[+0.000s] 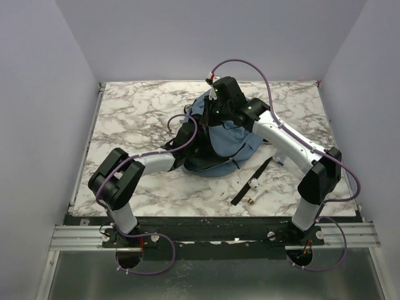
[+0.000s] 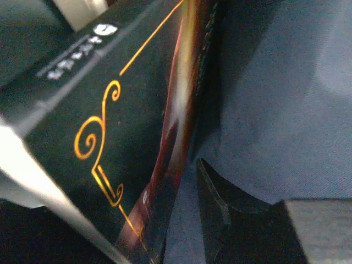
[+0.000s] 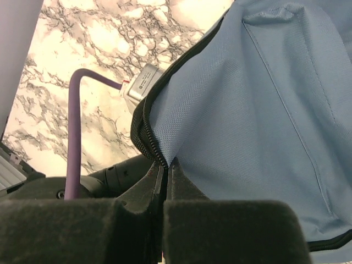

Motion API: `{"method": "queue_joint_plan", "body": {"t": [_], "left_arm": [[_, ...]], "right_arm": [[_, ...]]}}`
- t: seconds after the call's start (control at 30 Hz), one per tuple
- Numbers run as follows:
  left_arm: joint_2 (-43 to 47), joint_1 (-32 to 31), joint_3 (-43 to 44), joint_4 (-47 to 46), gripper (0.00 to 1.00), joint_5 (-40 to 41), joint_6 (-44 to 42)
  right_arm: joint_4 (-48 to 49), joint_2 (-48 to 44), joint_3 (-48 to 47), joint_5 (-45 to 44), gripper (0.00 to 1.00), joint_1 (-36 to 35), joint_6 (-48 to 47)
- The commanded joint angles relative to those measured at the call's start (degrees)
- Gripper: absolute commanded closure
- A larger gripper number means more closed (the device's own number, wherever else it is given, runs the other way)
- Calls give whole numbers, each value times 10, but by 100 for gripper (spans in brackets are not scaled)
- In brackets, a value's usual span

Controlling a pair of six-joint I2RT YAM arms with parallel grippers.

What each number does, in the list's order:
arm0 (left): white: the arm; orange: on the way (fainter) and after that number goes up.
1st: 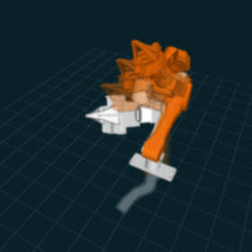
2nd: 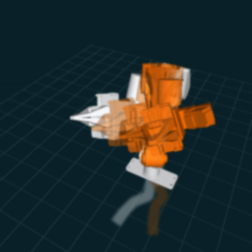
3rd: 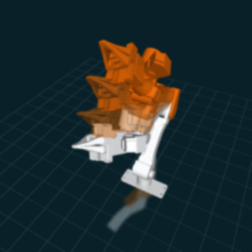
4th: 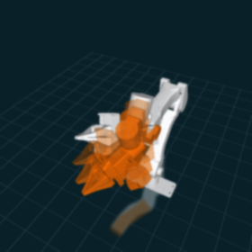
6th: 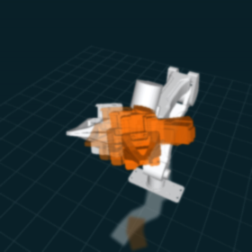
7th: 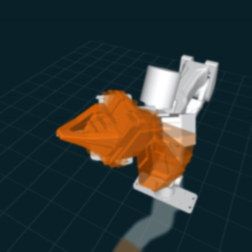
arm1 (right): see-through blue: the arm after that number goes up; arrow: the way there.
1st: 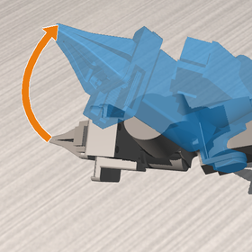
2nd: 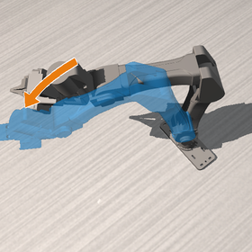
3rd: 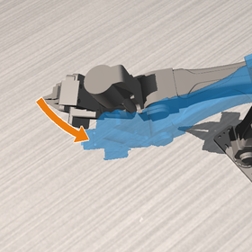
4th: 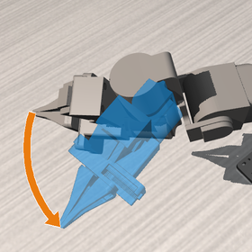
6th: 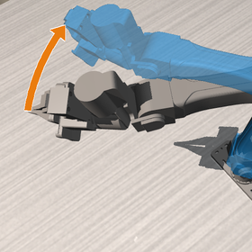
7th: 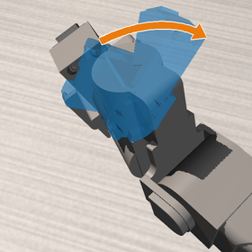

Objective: Pack the student bag
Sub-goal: Place the book in the student bag.

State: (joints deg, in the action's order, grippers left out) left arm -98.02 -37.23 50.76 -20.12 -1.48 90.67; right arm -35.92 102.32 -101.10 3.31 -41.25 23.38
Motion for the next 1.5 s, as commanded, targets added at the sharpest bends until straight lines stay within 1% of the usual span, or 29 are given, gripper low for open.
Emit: {"method": "queue_joint_plan", "body": {"t": [0.0,0.07,0.17,0.2,0.27,0.3,0.33,0.37,0.43,0.47,0.5,0.57,0.6,0.67,0.73,0.87,0.93,1.0,1.07,1.13,1.17,1.27,1.33,1.4,1.47], "left_arm": [[19,1,-36,21,52,-34,11],[33,1,-55,32,52,-29,12],[30,3,-41,80,54,-29,15],[23,4,-27,89,60,-32,16],[-5,5,6,95,75,-43,28],[-21,5,27,96,86,-46,33],[-45,5,59,97,92,-48,38],[-65,6,87,100,97,-49,42],[-96,10,144,111,99,-56,32],[-99,10,162,121,97,-62,19],[-94,9,168,132,89,-67,11],[-66,7,139,139,67,-69,4],[-51,7,113,138,58,-71,8],[-26,11,81,139,50,-81,1],[-9,16,56,138,46,-94,-7],[24,16,15,139,44,-97,-12],[32,17,4,137,45,-88,1],[18,21,8,115,56,-86,11],[-13,25,40,106,72,-99,7],[-44,25,77,106,80,-109,5],[-56,25,93,107,81,-106,4],[-73,26,112,106,81,-100,-4],[-70,27,114,103,77,-116,-30],[-42,26,97,99,67,-121,-70],[-1,27,57,88,52,-123,-108]], "right_arm": [[41,-47,22,12,99,-1,5],[42,-47,28,21,100,0,6],[45,-43,29,32,99,1,7],[43,-39,26,34,99,1,7],[42,-36,23,43,99,0,11],[45,-37,25,46,99,1,12],[48,-39,30,45,99,0,15],[51,-41,37,42,99,1,18],[52,-45,47,38,99,1,20],[53,-44,49,38,99,1,20],[51,-44,50,39,99,2,19],[41,-40,45,35,99,3,15],[41,-40,43,33,100,4,14],[43,-39,38,33,99,6,10],[44,-37,35,32,99,7,6],[40,-38,38,30,100,10,5],[43,-40,41,34,99,12,6],[45,-38,40,38,99,12,7],[42,-38,35,39,99,12,8],[42,-40,39,38,100,12,11],[45,-43,42,38,99,12,15],[48,-49,53,42,99,13,19],[47,-50,57,41,99,13,17],[39,-47,54,32,99,13,9],[38,-46,54,24,99,13,3]]}}
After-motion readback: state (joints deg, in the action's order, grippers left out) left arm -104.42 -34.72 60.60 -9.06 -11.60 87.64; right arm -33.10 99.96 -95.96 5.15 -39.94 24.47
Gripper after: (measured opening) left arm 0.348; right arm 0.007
